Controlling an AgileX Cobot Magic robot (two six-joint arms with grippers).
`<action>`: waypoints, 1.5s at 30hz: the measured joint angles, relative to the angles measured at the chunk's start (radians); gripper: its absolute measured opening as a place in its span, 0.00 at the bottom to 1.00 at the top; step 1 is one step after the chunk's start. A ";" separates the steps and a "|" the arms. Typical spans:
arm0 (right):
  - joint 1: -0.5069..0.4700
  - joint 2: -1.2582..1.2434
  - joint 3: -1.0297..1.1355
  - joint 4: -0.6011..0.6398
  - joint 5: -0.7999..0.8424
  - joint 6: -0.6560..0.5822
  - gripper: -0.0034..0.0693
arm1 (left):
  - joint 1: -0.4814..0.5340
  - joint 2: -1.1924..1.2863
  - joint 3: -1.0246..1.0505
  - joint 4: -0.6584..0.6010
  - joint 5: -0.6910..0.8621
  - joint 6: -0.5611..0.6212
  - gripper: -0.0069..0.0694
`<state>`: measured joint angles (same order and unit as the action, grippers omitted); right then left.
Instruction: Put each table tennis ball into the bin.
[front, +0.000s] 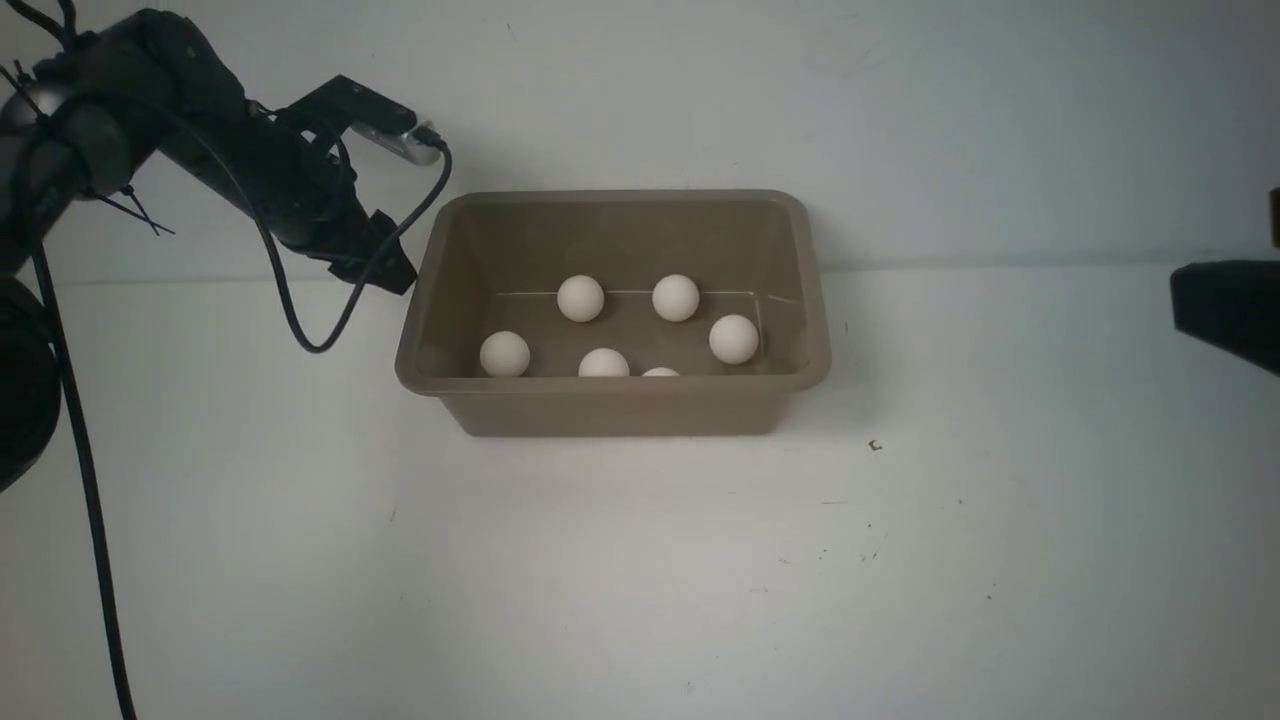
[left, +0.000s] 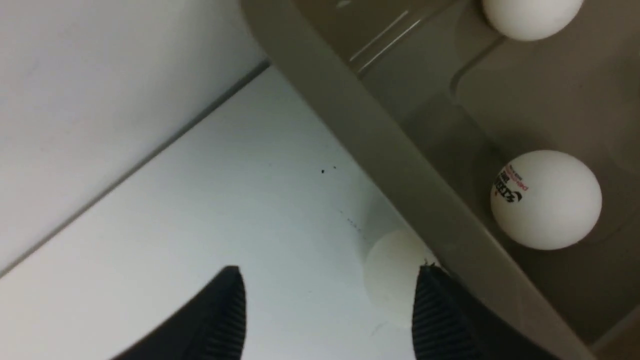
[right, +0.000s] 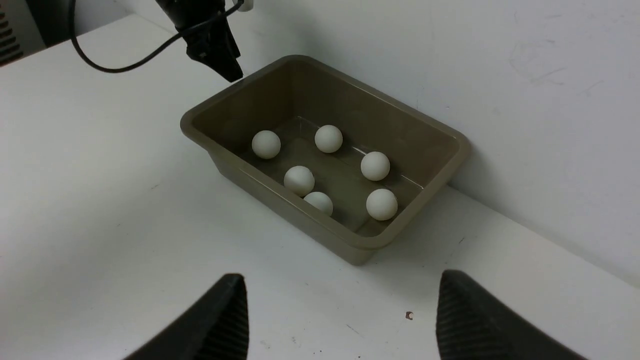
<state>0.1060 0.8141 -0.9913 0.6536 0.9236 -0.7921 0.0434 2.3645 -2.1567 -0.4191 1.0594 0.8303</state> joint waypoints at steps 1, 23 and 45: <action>0.000 0.000 0.000 0.000 0.000 0.000 0.68 | 0.000 0.006 0.000 0.005 0.000 -0.009 0.62; 0.000 0.000 0.000 0.000 0.000 -0.001 0.68 | -0.011 0.034 0.000 -0.053 0.000 -0.032 0.62; 0.000 0.000 0.000 -0.003 -0.001 -0.001 0.68 | -0.046 0.059 0.000 0.009 0.006 -0.043 0.62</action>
<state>0.1060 0.8141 -0.9913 0.6501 0.9227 -0.7926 -0.0022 2.4238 -2.1567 -0.4105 1.0658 0.7868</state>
